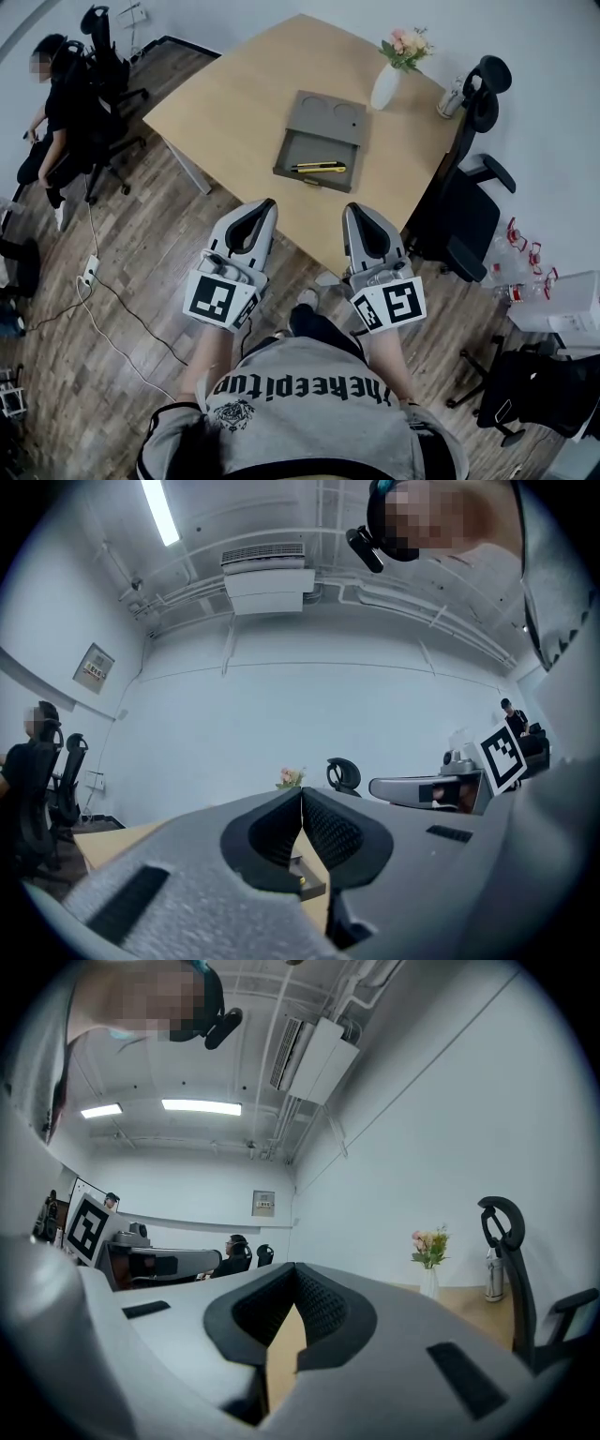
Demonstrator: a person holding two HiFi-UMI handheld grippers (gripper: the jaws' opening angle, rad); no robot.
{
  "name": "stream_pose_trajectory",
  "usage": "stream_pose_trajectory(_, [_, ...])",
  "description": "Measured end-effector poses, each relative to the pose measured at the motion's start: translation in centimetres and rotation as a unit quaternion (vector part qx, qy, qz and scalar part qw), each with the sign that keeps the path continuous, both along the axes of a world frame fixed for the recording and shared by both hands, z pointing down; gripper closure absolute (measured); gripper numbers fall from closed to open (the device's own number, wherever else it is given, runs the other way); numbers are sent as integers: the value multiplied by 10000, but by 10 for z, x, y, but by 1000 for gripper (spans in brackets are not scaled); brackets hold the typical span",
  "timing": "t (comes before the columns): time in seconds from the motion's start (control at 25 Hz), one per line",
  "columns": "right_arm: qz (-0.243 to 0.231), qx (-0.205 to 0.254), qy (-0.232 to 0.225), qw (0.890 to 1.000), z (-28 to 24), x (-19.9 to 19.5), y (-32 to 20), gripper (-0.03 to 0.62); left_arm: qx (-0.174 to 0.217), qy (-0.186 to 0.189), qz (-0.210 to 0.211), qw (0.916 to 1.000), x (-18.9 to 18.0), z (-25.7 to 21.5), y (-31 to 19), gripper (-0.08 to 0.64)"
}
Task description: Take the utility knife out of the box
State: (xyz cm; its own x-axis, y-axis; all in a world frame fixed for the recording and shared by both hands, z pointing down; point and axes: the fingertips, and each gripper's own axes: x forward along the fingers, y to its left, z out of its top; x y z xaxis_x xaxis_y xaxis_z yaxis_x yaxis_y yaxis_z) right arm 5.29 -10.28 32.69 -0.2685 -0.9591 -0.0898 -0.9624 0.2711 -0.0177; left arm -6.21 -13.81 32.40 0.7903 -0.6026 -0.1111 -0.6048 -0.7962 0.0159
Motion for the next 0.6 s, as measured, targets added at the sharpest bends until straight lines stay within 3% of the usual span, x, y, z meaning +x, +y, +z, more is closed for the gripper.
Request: stream_pose_trajectory(0.6, [-224, 67, -74, 9997, -2, 46, -62, 586, 102, -79, -135, 9998, 51, -3, -54, 541])
